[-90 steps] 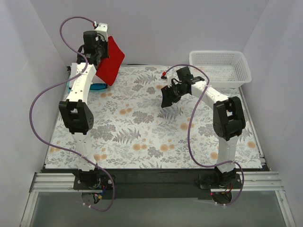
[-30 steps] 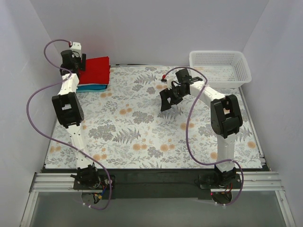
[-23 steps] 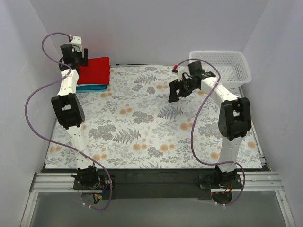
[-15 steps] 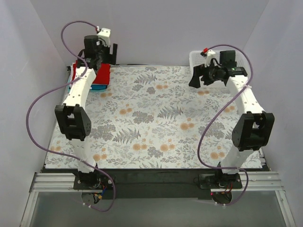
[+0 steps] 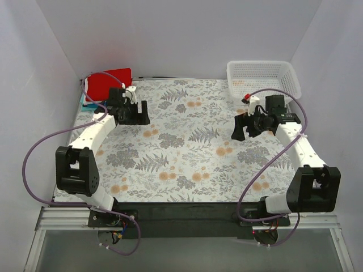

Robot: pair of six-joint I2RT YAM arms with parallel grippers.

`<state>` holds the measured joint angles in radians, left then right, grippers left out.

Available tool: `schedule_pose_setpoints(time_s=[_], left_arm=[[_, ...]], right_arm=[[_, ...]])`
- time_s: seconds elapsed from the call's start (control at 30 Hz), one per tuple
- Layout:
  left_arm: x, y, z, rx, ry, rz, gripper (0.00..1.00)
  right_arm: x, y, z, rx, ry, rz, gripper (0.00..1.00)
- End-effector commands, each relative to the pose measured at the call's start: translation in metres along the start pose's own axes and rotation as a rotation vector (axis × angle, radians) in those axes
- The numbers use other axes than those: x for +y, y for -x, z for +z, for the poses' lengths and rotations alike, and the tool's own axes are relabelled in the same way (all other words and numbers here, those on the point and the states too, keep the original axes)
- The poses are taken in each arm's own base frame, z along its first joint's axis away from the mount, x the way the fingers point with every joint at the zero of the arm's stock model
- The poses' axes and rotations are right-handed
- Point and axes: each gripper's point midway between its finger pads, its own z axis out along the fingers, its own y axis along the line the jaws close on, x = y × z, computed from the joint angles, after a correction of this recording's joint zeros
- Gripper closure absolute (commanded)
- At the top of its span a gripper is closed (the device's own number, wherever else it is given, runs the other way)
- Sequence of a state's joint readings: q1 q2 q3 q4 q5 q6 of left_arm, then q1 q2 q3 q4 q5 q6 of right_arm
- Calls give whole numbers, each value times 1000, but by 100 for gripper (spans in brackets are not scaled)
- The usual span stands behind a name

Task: Fold and stack the t-shirts
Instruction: Reset both grippers

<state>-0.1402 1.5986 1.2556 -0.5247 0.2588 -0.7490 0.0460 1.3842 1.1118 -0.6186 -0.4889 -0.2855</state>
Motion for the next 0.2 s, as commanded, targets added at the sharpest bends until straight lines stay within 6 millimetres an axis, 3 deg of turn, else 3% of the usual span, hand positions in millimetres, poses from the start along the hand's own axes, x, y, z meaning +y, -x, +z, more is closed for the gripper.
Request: schedule_pose_setpoints(time_s=[0.0, 0.17], left_arm=[[-17, 14, -37, -118, -32, 26, 16], [-22, 16, -55, -147, -40, 26, 16]], right_arm=[[9, 2, -12, -55, -3, -44, 2], [11, 9, -19, -85, -16, -51, 2]])
